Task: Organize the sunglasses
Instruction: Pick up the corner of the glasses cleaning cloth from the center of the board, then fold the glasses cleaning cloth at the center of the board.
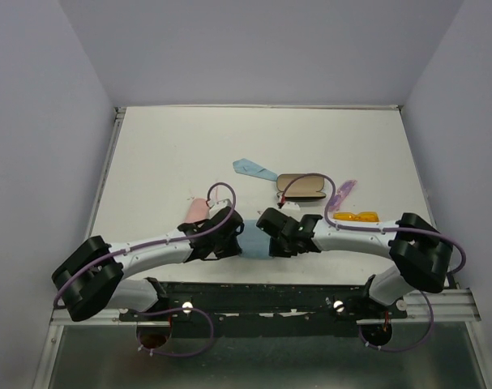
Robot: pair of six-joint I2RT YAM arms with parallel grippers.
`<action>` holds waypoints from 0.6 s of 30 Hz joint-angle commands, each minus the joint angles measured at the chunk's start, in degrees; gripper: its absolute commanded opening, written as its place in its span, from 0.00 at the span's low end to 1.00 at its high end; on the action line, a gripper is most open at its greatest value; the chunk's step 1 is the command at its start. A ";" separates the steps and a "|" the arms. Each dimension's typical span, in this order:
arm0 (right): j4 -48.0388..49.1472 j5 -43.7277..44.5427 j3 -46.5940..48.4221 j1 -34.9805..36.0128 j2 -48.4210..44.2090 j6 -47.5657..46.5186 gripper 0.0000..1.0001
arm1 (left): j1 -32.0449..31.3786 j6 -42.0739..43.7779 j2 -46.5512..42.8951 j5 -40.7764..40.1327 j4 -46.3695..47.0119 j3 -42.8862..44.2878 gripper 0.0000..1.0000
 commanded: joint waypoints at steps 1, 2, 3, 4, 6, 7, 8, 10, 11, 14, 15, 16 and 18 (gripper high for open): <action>3.17 -0.92 -1.09 0.46 -4.45 -2.84 0.01 | -0.51 2.36 -4.42 -2.12 3.09 -1.52 0.00; 3.61 -1.27 -1.27 0.55 -5.07 -3.11 0.01 | -0.59 2.28 -5.13 -2.47 3.09 -1.61 0.00; 3.79 -1.97 -1.44 0.55 -5.42 -3.46 0.01 | -0.60 2.27 -5.65 -3.00 2.74 -1.70 0.00; 3.79 -2.41 -1.53 0.55 -5.60 -3.64 0.01 | -0.60 2.19 -5.92 -3.61 2.22 -1.53 0.00; 3.88 -3.20 -1.71 0.46 -5.87 -3.38 0.01 | -0.51 2.10 -6.53 -4.58 0.98 -1.35 0.00; 3.88 -3.47 -1.45 0.46 -6.13 -3.81 0.01 | -0.59 2.27 -7.06 -4.85 0.54 -1.26 0.00; 3.79 -3.65 -1.10 0.46 -6.65 -4.08 0.01 | -0.60 2.88 -7.85 -4.68 0.45 -1.26 0.00; 3.79 -4.17 -0.22 0.46 -8.40 -4.95 0.01 | -0.77 4.11 -10.48 -4.24 0.54 -1.26 0.00; 3.62 -4.79 0.22 0.46 -9.37 -5.13 0.01 | -1.21 4.82 -12.32 -4.15 0.54 -1.18 0.00; 2.30 -7.77 0.66 0.46 -12.45 -4.87 0.01 | -2.96 5.96 -18.03 -4.06 -0.95 -1.17 0.00; 1.69 -8.39 0.40 0.38 -13.33 -4.52 0.01 | -3.40 6.14 -19.88 -3.97 -1.39 -1.44 0.00; 0.90 -9.00 0.31 0.37 -14.21 -4.34 0.01 | -3.84 6.49 -21.55 -3.19 -1.31 -1.79 0.00; -0.50 -10.58 0.84 0.46 -15.70 -4.17 0.01 | -4.02 7.37 -23.14 -0.55 -2.35 -1.79 0.00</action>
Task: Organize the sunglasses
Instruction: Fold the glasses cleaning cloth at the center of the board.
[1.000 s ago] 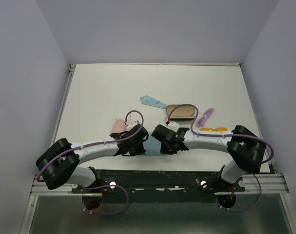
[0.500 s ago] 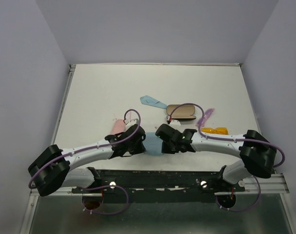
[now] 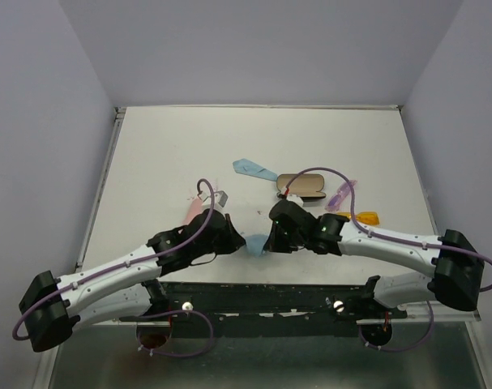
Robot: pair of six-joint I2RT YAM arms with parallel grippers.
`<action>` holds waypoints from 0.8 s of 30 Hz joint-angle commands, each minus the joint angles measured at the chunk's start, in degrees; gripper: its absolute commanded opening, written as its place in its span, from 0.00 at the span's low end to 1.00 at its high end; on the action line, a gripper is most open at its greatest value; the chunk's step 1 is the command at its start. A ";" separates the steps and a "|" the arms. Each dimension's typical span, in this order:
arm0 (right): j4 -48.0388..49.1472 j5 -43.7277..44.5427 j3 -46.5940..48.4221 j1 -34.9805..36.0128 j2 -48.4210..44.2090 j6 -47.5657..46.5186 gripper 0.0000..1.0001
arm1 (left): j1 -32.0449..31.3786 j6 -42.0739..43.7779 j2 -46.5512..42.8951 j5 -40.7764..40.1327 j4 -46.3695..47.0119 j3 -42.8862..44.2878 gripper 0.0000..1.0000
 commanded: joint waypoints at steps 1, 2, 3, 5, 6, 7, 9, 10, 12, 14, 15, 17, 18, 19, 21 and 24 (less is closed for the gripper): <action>-3.75 -5.19 1.69 0.55 -3.99 0.18 0.01 | -1.33 2.70 -4.24 2.38 -3.62 -0.13 0.00; -4.10 -6.59 2.04 0.46 -4.87 0.71 0.01 | -1.77 2.52 -4.51 2.04 -5.64 0.66 0.00; -3.93 -7.47 2.05 0.46 -5.58 1.58 0.01 | -2.12 2.43 -4.86 1.69 -7.40 1.62 0.00; -3.75 -11.34 1.61 0.55 -6.63 3.60 0.01 | -2.91 2.08 -5.91 1.25 -9.43 2.33 0.00; -3.58 -11.87 1.35 0.46 -7.16 4.74 0.01 | -3.09 1.82 -6.70 1.25 -9.52 2.34 0.00; -3.75 -11.88 0.99 0.46 -7.51 5.63 0.01 | -3.09 1.21 -7.31 1.07 -9.61 2.16 0.00; -4.97 -10.22 0.20 0.38 -8.13 7.38 0.01 | -3.09 -0.55 -8.28 -0.15 -10.22 1.72 0.00; -5.15 -8.73 -0.15 0.37 -8.31 8.00 0.01 | -3.09 -1.43 -8.20 -0.77 -10.23 1.46 0.00; -4.98 -5.65 -0.68 -0.06 -8.22 8.53 0.01 | -3.09 -2.75 -7.15 -1.56 -9.53 1.72 0.00; -4.54 -4.15 -0.59 -0.76 -7.43 8.45 0.01 | -3.01 -3.45 -5.14 -2.18 -9.08 2.94 0.00; -4.37 -3.27 -0.33 -1.20 -6.91 8.27 0.01 | -2.92 -3.89 -3.73 -2.79 -9.35 3.56 0.00; -4.10 -1.69 -0.24 -2.87 -5.68 7.92 0.01 | -1.52 -5.12 -0.40 -3.41 -11.10 5.66 0.00; -3.49 -1.42 -0.33 -4.10 -5.06 7.66 0.01 | -0.38 -6.26 1.71 -3.93 -12.50 6.89 0.00; -2.79 -1.77 -0.67 -5.76 -4.45 7.22 0.01 | 0.33 -7.14 3.30 -5.07 -13.73 8.04 0.00; 0.63 -3.43 -1.73 -8.57 -3.39 6.52 0.01 | 2.17 -7.06 6.11 -6.05 -13.66 9.97 0.00; 6.17 -7.12 -2.00 -12.80 -0.41 4.41 0.01 | 5.69 -5.22 10.59 -4.30 -10.06 12.08 0.00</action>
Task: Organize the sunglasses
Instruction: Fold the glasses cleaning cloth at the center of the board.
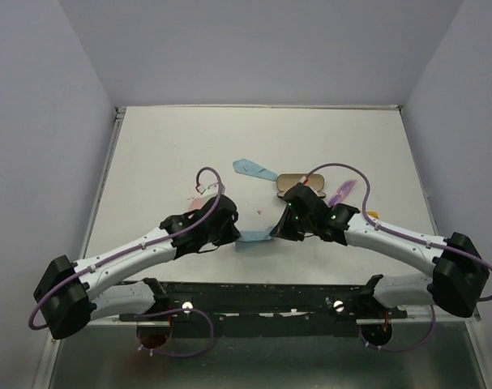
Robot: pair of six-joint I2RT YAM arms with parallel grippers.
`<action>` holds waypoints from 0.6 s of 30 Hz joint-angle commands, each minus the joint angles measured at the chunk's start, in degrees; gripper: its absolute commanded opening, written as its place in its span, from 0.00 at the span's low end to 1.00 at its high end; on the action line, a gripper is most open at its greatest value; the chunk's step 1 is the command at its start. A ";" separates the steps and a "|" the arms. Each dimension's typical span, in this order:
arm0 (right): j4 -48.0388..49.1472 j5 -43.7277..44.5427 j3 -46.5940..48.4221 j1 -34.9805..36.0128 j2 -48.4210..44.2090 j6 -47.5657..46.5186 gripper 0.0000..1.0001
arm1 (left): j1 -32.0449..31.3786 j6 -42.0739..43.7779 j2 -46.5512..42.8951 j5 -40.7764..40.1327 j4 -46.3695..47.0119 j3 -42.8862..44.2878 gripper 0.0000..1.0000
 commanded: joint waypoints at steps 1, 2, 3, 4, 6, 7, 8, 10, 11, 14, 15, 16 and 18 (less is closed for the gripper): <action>7.18 -2.67 -0.38 -5.81 4.49 -3.20 0.01 | 4.95 0.70 5.88 -1.62 1.23 5.09 0.00; 7.28 -2.68 0.67 -6.95 6.07 -3.99 0.01 | 5.83 1.23 7.63 -2.41 0.97 6.41 0.00; 7.89 -2.68 1.72 -7.75 7.83 -4.96 0.01 | 7.05 2.28 9.13 -2.77 0.88 7.90 0.00; 8.50 -2.68 2.52 -8.80 9.15 -5.75 0.01 | 8.28 3.25 11.23 -2.33 0.79 9.13 0.00; 9.38 -4.41 4.54 -10.82 12.22 -6.98 0.01 | 10.83 5.45 15.01 -1.11 1.40 12.03 0.00; 10.17 -5.39 5.07 -11.88 13.72 -7.68 0.01 | 11.63 6.33 16.86 -0.40 1.49 13.53 0.00; 10.79 -6.44 5.68 -12.93 15.21 -8.21 0.01 | 12.42 7.03 19.23 0.13 1.14 15.19 0.00; 12.63 -8.12 6.91 -14.87 18.12 -9.18 0.01 | 13.65 7.92 23.28 -0.04 -0.87 18.45 0.00; 13.07 -8.39 7.70 -15.57 19.61 -9.71 0.01 | 14.09 8.44 25.04 -0.13 -1.58 19.68 0.00; 13.17 -8.13 10.60 -16.63 23.56 -11.73 0.01 | 15.85 9.59 28.47 0.74 -2.11 21.97 0.00; 13.17 -8.21 11.57 -16.89 24.36 -12.08 0.01 | 16.46 9.85 29.35 1.01 -2.11 22.33 0.00; 13.25 -8.30 12.45 -17.07 25.50 -12.52 0.01 | 16.82 9.85 30.14 0.92 -2.03 22.68 0.00; 12.99 -8.56 13.42 -17.34 26.91 -12.70 0.01 | 17.96 10.64 31.64 1.88 -1.94 23.38 0.00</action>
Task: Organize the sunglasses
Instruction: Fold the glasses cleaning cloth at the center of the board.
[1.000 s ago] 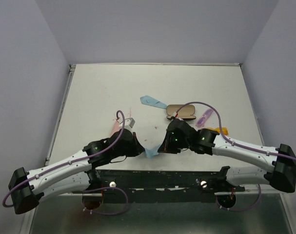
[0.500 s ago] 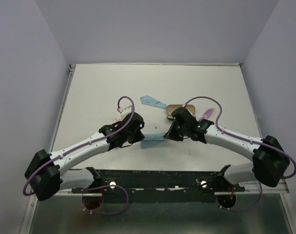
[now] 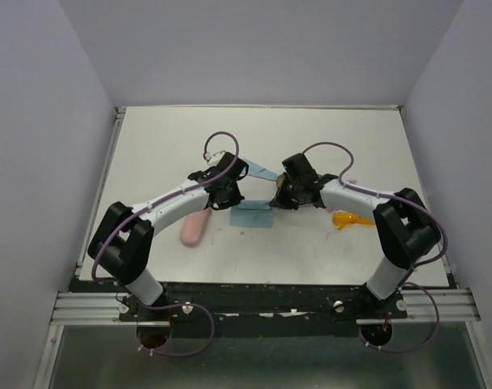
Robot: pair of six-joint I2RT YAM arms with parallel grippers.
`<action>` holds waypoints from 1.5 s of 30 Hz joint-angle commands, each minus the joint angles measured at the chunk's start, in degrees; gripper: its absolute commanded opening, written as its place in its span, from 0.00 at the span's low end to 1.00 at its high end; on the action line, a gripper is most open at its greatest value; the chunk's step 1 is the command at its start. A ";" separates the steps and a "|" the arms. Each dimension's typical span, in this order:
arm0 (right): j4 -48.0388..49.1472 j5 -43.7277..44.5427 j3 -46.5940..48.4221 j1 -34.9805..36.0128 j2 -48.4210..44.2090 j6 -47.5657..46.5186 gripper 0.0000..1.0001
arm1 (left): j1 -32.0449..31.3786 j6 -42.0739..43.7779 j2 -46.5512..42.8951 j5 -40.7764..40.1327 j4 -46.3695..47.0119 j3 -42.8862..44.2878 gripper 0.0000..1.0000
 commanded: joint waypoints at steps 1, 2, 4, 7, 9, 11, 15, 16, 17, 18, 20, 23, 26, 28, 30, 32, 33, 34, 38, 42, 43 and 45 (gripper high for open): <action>1.19 -2.59 3.41 -0.72 3.42 -2.71 0.01 | 2.47 2.97 3.08 2.56 -2.33 2.49 0.00; 0.93 -3.04 3.50 -0.64 3.86 -2.80 0.01 | 2.82 3.23 3.61 3.18 -2.42 2.67 0.00; 0.40 -4.44 3.50 -0.73 4.30 -2.80 0.01 | 3.00 3.41 3.79 3.71 -2.42 2.32 0.00; 0.66 -7.78 2.89 -0.73 4.30 -3.06 0.01 | 3.09 3.94 2.91 6.08 -0.15 0.13 0.00; 0.66 -9.10 2.36 -0.73 4.22 -2.98 0.01 | 3.00 3.68 2.03 7.75 1.26 -1.37 0.00; 0.49 -9.10 1.84 -0.73 4.04 -2.89 0.01 | 3.00 3.33 1.42 8.19 2.23 -2.69 0.00; -0.04 -9.81 0.61 -0.73 3.34 -2.80 0.01 | 2.91 2.97 0.98 9.07 2.41 -4.45 0.00; -0.13 -9.89 0.43 -0.73 3.08 -2.80 0.01 | 3.00 2.97 0.71 9.42 2.76 -5.06 0.00; -0.39 -9.90 0.25 -0.73 2.81 -2.71 0.01 | 2.91 2.71 0.45 9.69 2.85 -5.50 0.00; -0.66 -9.63 -0.01 -0.73 2.46 -2.89 0.01 | 2.74 2.62 0.19 9.78 3.11 -6.12 0.00; -0.74 -9.81 -0.36 -0.81 2.11 -2.97 0.01 | 2.73 2.45 -0.60 9.95 3.20 -6.82 0.00; -0.92 -10.77 -0.71 -0.73 1.93 -3.15 0.01 | 2.65 2.44 -1.40 10.48 3.29 -7.26 0.00; -0.92 -11.57 -1.15 -0.73 2.11 -2.89 0.01 | 2.38 2.27 -1.66 9.96 3.56 -7.70 0.00; -0.75 -11.30 -1.42 -0.73 2.11 -2.80 0.01 | 2.30 1.92 -1.14 9.69 2.59 -7.35 0.00; -0.75 -11.04 -1.51 -0.73 2.02 -2.89 0.01 | 2.30 1.39 -0.70 9.86 1.89 -7.35 0.00; -0.83 -10.86 -1.59 -0.73 1.93 -2.89 0.01 | 2.30 0.95 -0.17 10.21 1.71 -7.44 0.00; -0.92 -10.95 -1.59 -0.73 2.02 -2.89 0.01 | 2.30 0.86 0.09 10.39 1.45 -7.44 0.00; -0.92 -11.04 -1.68 -0.73 2.02 -2.89 0.01 | 2.38 0.78 0.36 10.39 1.27 -7.44 0.00; -1.27 -11.04 -1.86 -0.81 2.46 -2.80 0.01 | 2.30 0.60 0.71 10.39 1.10 -7.70 0.00; -1.54 -10.95 -1.95 -0.73 2.55 -2.89 0.01 | 2.38 0.60 0.71 9.78 0.22 -7.53 0.00; -1.62 -10.95 -2.03 -0.64 2.55 -2.89 0.01 | 2.30 0.69 0.71 9.78 0.13 -7.44 0.00; -1.71 -10.95 -2.03 -0.73 2.81 -2.89 0.01 | 2.30 0.69 0.80 9.69 -0.22 -7.53 0.00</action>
